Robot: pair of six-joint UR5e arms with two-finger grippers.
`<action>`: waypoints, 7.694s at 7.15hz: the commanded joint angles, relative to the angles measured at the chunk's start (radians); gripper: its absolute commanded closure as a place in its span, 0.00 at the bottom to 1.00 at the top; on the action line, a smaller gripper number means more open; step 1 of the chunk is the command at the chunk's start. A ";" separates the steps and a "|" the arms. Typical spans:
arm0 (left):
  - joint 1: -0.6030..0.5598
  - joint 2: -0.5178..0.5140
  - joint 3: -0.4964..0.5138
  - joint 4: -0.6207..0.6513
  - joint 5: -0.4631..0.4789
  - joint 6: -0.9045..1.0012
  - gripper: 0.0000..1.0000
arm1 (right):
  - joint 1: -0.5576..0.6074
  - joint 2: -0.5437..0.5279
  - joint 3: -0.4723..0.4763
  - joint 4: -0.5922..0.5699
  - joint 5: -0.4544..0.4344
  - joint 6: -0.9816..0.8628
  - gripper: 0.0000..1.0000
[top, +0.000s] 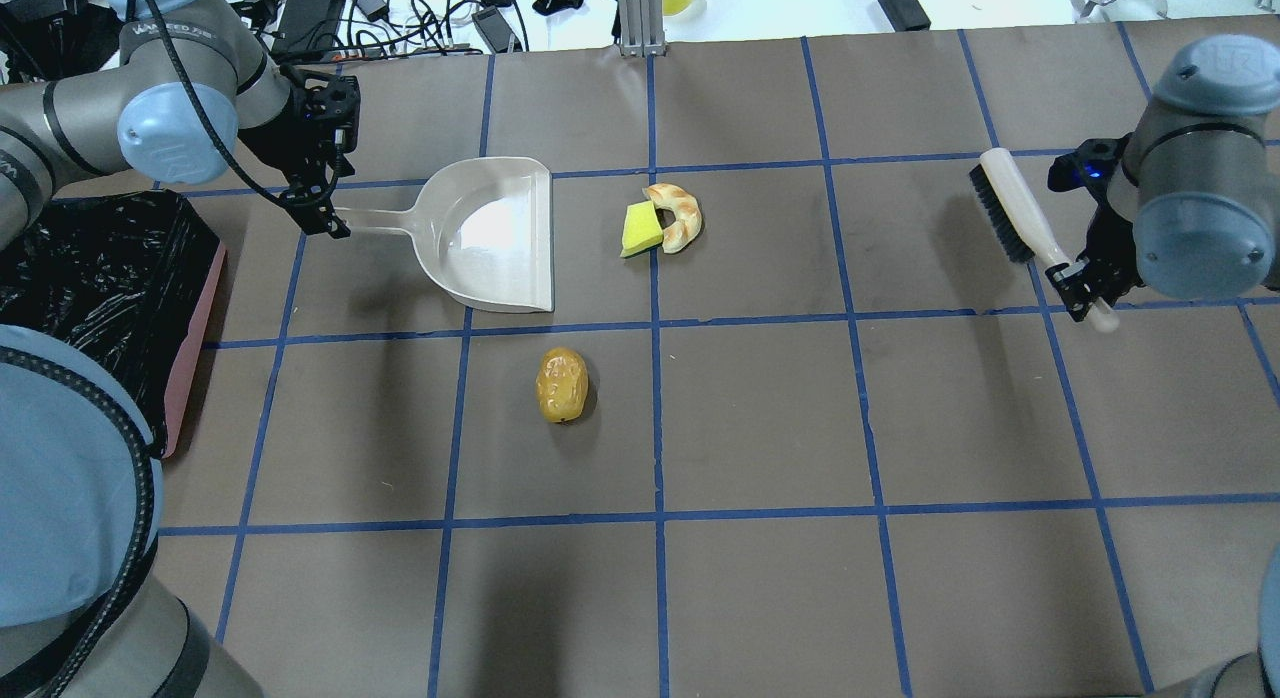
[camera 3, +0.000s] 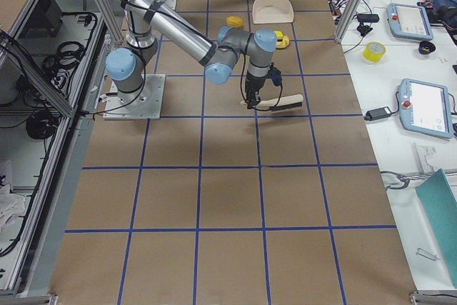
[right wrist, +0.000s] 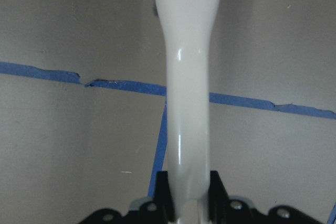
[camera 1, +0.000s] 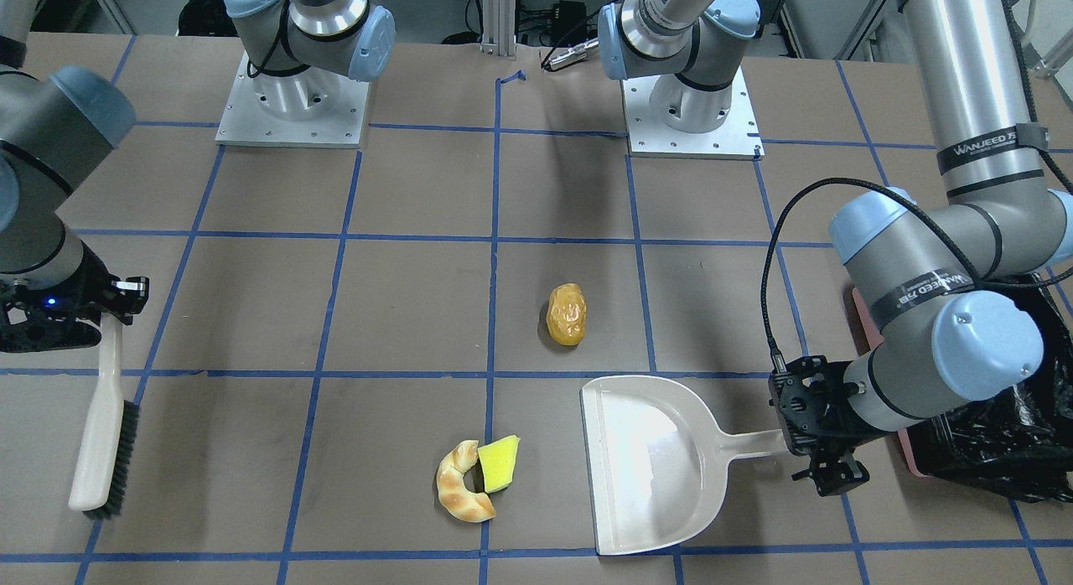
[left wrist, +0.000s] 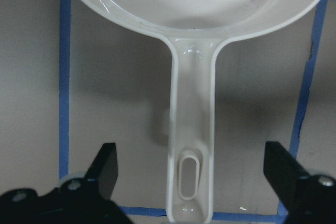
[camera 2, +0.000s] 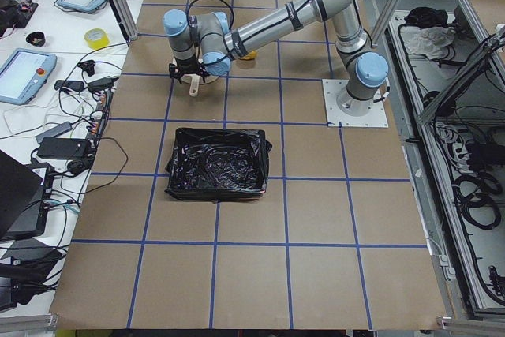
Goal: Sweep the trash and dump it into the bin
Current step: 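Move the brush with the right gripper toward the sponge and pastry beside the dustpan, then sweep the sponge and pastry into the dustpan with the right gripper's brush, then lift the brush and move it toward the yellow potato with the right gripper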
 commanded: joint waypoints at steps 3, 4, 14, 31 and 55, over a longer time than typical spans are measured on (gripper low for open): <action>0.000 -0.022 -0.027 0.004 0.000 -0.003 0.02 | 0.376 -0.029 -0.051 0.140 -0.040 0.517 1.00; 0.000 -0.022 -0.035 0.004 0.003 -0.005 0.16 | 0.444 0.015 -0.109 0.193 -0.044 0.603 1.00; -0.001 0.004 -0.055 -0.002 0.000 -0.005 1.00 | 0.825 0.377 -0.454 0.226 0.125 1.052 1.00; 0.000 0.024 -0.085 0.001 -0.011 0.003 1.00 | 0.882 0.256 -0.599 0.650 0.120 1.034 1.00; -0.001 0.026 -0.108 0.007 0.034 -0.006 1.00 | 0.676 0.202 -0.511 0.728 0.031 0.680 1.00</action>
